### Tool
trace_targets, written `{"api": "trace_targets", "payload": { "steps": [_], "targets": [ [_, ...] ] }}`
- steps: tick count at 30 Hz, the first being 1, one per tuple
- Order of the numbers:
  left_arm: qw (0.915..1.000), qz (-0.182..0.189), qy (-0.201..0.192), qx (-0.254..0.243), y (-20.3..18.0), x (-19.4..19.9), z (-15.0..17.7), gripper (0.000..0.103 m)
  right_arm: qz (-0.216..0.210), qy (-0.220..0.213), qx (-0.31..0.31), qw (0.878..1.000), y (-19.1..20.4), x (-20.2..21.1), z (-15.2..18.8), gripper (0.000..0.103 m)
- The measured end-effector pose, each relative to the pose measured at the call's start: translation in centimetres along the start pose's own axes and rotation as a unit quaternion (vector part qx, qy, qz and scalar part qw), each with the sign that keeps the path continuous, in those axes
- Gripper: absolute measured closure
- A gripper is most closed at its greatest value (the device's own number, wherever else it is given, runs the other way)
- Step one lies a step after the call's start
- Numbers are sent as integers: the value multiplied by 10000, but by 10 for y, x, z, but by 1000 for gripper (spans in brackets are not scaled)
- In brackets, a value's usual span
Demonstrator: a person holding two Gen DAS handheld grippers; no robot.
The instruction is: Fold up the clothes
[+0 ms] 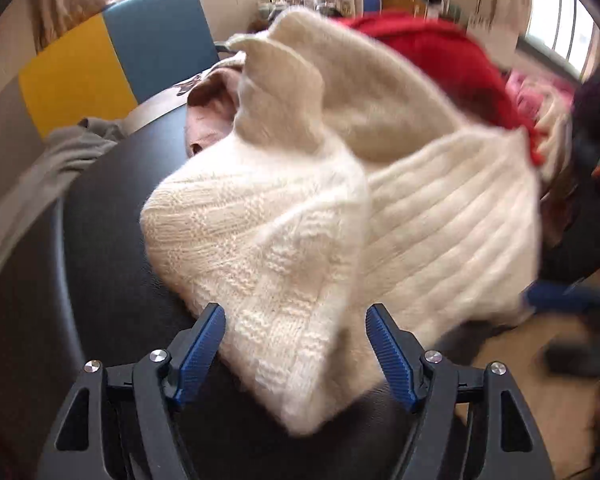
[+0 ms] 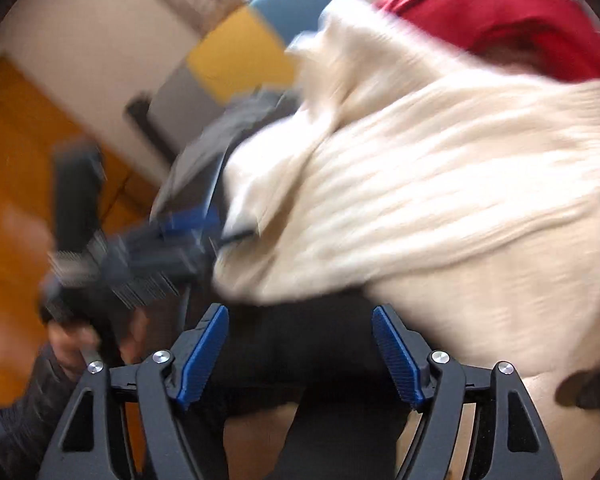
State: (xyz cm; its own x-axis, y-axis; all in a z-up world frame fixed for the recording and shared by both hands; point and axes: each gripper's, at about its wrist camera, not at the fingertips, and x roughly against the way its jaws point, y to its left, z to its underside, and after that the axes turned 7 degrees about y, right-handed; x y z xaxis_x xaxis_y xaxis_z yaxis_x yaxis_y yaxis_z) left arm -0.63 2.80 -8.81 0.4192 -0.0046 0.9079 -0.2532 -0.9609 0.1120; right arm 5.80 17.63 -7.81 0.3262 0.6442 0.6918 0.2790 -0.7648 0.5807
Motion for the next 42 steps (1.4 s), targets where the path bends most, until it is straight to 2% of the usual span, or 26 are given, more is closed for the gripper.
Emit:
{"api": "trace_targets", "payload": {
  "steps": [1, 2, 3, 4, 5, 6, 8, 9, 10, 11, 12, 13, 16, 18, 19, 21, 24, 25, 27, 30, 34, 35, 37, 38, 41, 42],
  "targets": [
    [9996, -249, 88, -46, -5, -8, 0, 38, 33, -209, -215, 9995, -9, 5, -3, 15],
    [9993, -346, 155, 42, -3, -15, 1, 53, 86, -376, -436, 9983, -20, 10, -7, 12],
    [9993, -252, 180, 231, 4, -19, 3, 59, 93, -511, -676, 9964, -34, 16, -10, 11],
    [9988, -123, 177, 442, 11, -22, 5, 64, 34, -642, -943, 9935, -46, 21, -12, 11],
    [9973, 122, 98, 724, 23, -21, 7, 77, -21, -757, -1156, 9904, -55, 21, -15, 11],
    [9944, 355, 75, 991, 36, -20, 9, 82, -57, -859, -1319, 9875, -62, 19, -18, 11],
    [9831, 958, 47, 1560, 63, -20, 13, 92, -244, -1038, -1632, 9808, -75, 18, -24, 12],
    [9750, 1251, 33, 1835, 77, -20, 17, 94, -445, -1132, -1844, 9753, -81, 19, -25, 19],
    [9671, 1494, 45, 2057, 89, -21, 20, 95, -687, -1228, -2037, 9689, -88, 22, -25, 39],
    [9578, 1762, 63, 2271, 103, -21, 25, 96, -888, -1217, -2202, 9637, -93, 24, -25, 51],
    [9498, 1968, 57, 2430, 112, -21, 28, 96, -1028, -1122, -2356, 9599, -96, 24, -25, 73],
    [9404, 2190, 40, 2601, 123, -19, 31, 96, -1100, -998, -2328, 9611, -91, 21, -26, 83],
    [8963, 2982, -207, 3276, 166, -7, 45, 97, -1180, -424, -1405, 9821, -38, 3, -30, 84],
    [8783, 3082, -361, 3638, 196, 0, 54, 97, -1405, 213, -398, 9891, 24, -17, -24, 84],
    [8686, 3130, -437, 3817, 211, 4, 59, 97, -1557, 549, 37, 9863, 53, -29, -18, 85],
    [8500, 3187, -572, 4155, 240, 11, 69, 97, -1888, 1259, 793, 9707, 107, -54, 2, 85],
    [8442, 2867, -575, 4493, 272, 13, 92, 97, -2076, 2215, 1723, 9371, 174, -85, 33, 83],
    [8446, 2722, -557, 4577, 281, 13, 100, 97, -2091, 2462, 1903, 9271, 189, -92, 40, 76],
    [8441, 2422, -506, 4757, 307, 8, 126, 97, -2007, 2589, 2153, 9200, 204, -93, 41, 62],
    [8493, 2029, -438, 4855, 336, 15, 150, 97, -1770, 2258, 2192, 9325, 203, -75, 15, 54],
    [8690, 1546, -514, 4672, 354, 41, 177, 97, -895, 1310, 1685, 9729, 159, -47, -41, 25],
    [8718, 1430, -503, 4658, 357, 47, 185, 97, -631, 1178, 1524, 9792, 144, -45, -52, 23],
    [8660, 1332, -337, 4808, 366, 50, 210, 95, -211, 1082, 1237, 9862, 125, -53, -71, 22],
    [8588, 1358, -238, 4934, 372, 48, 224, 93, -111, 1089, 1134, 9875, 122, -58, -77, 21],
    [8398, 1482, -32, 5222, 382, 46, 266, 85, -27, 1247, 1042, 9867, 121, -83, -91, 20],
    [8394, 1450, -21, 5238, 381, 47, 275, 84, -60, 1321, 1076, 9854, 124, -91, -95, 20]
  ]
}}
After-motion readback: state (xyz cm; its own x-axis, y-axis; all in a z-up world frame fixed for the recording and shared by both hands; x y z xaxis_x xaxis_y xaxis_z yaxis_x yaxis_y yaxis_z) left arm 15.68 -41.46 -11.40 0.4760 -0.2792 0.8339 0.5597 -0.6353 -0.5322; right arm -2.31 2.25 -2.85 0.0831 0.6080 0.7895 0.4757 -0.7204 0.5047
